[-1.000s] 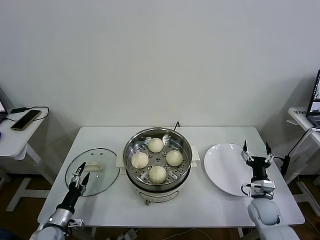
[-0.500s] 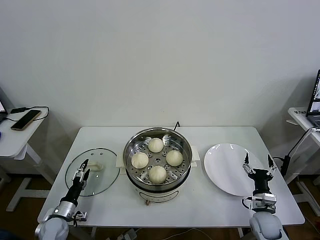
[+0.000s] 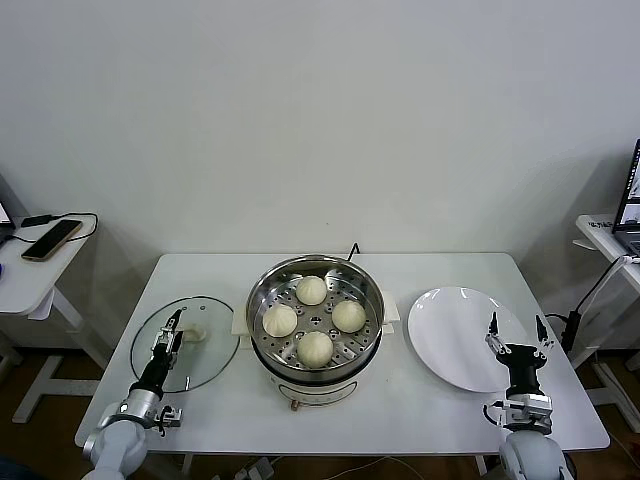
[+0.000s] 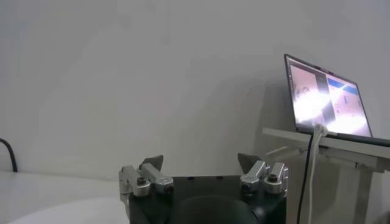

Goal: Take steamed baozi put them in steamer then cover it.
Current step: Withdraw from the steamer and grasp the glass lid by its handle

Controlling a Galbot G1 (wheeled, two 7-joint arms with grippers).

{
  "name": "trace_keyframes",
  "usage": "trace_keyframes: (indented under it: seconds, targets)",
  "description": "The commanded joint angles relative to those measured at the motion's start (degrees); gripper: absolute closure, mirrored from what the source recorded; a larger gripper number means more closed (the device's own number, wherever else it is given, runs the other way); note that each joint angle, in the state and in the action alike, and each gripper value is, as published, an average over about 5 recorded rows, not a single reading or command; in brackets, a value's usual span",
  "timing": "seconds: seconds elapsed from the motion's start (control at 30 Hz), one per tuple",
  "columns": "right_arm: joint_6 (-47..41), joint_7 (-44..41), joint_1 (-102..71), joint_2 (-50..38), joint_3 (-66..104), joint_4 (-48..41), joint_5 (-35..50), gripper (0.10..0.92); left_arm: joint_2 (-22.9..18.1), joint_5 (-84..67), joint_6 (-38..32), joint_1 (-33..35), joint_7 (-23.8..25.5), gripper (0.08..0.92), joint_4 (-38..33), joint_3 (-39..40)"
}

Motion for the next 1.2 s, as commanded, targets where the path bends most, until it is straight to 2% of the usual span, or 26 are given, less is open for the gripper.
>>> trace_keyframes:
  seconds: [0.03,0.6,0.73,1.2]
  targets:
    - [0.09,-0.15,-0.32,0.34,0.29,-0.17,-0.56,0.203,-0.34,0.16,1.74,-2.0,0.52,0.177,1.42,0.63]
    - [0.4,-0.32,-0.38,0.73,0.66,-0.41,-1.18,0.203,-1.47,-0.59,3.12,-4.78,2.09,0.189,4.18,1.79]
    - [0.42,-0.3,-0.22,0.74,0.57,-0.37,-1.37,0.203,-1.49,-0.69,3.14,-4.84,2.37,0.276,4.66,1.82]
    - [0.79,-0.59,-0.02,1.42,0.37,-0.61,-2.2,0.203,-2.08,-1.86,2.7,-4.76,1.17,0.683,4.83,1.34]
